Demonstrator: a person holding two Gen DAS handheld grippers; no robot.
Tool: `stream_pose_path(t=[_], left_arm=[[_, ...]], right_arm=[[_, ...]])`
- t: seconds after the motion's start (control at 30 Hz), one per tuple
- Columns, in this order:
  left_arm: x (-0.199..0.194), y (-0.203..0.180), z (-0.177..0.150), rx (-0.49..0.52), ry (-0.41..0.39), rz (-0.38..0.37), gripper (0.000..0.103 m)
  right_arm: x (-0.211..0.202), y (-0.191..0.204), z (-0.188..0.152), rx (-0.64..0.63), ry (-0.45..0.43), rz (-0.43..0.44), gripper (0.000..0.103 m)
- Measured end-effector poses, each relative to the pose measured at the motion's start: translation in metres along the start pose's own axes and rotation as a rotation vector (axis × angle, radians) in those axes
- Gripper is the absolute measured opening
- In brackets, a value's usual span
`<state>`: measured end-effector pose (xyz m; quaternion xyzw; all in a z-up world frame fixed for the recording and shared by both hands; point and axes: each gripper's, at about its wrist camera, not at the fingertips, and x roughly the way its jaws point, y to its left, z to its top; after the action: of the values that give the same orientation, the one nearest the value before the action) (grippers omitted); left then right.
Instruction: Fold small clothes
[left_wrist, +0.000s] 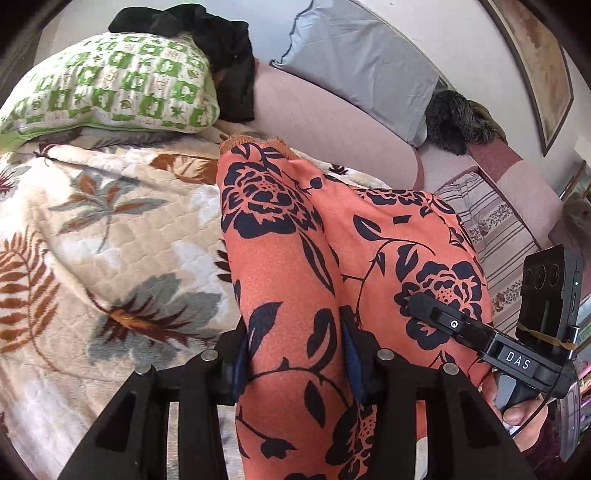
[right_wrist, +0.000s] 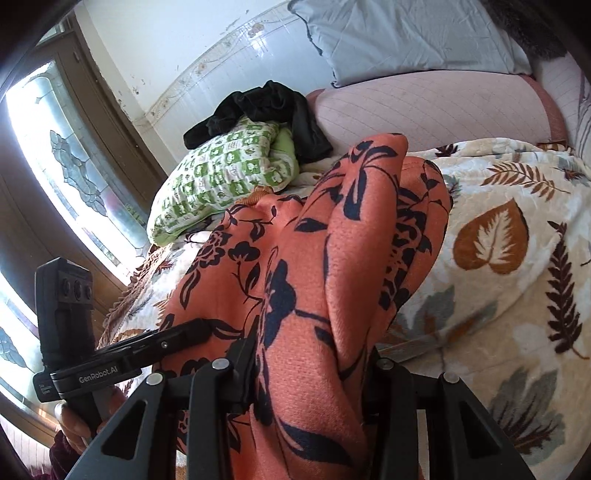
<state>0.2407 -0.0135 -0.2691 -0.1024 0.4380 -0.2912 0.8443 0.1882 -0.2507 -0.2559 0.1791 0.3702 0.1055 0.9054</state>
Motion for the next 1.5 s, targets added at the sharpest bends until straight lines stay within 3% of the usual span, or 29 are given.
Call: stream_pose_path(t=[0.1,0.23,0.27,0.33,0.37,0.5,0.53,0.67,0.83,0.97,1.33,1.5], left_arm=[[0.002,0.02,-0.009,-0.025,0.045,0.052,0.045],[0.023,0.047,-0.027,-0.071,0.174,0.154,0.047],[0.026,0.052,-0.03,-0.079,0.185,0.169,0.055],[0.023,0.054,-0.031,-0.091,0.176,0.164,0.059],[0.021,0.052,-0.031,-0.078,0.171,0.171,0.06],[0.006,0.036,-0.031,0.001,0.106,0.278,0.062],[0.0,0.03,-0.033,0.017,0.085,0.308,0.063],[-0.037,0.004,-0.041,0.075,-0.06,0.477,0.084],[-0.084,-0.027,-0.061,0.106,-0.178,0.594,0.089],[-0.118,-0.047,-0.072,0.107,-0.222,0.617,0.09],[-0.2,-0.095,-0.084,0.13,-0.361,0.677,0.091],[-0.223,-0.11,-0.088,0.128,-0.423,0.698,0.101]], right_arm=[[0.022,0.006,-0.013,0.025,0.029,0.029,0.04],[0.062,0.005,-0.039,0.062,0.103,0.033,0.041],[0.075,0.0,-0.046,0.079,0.144,0.025,0.042],[0.087,-0.01,-0.057,0.114,0.162,-0.038,0.064],[0.086,-0.016,-0.057,0.145,0.153,-0.03,0.065],[0.073,-0.025,-0.05,0.193,0.197,-0.039,0.069],[0.063,-0.021,-0.047,0.159,0.185,-0.062,0.069],[0.017,0.004,-0.04,0.004,0.117,-0.159,0.069],[-0.035,0.047,-0.044,-0.131,0.05,-0.237,0.069],[-0.062,0.078,-0.051,-0.198,0.028,-0.269,0.069],[-0.107,0.13,-0.064,-0.233,-0.05,-0.283,0.069],[-0.128,0.139,-0.068,-0.23,-0.085,-0.297,0.069]])
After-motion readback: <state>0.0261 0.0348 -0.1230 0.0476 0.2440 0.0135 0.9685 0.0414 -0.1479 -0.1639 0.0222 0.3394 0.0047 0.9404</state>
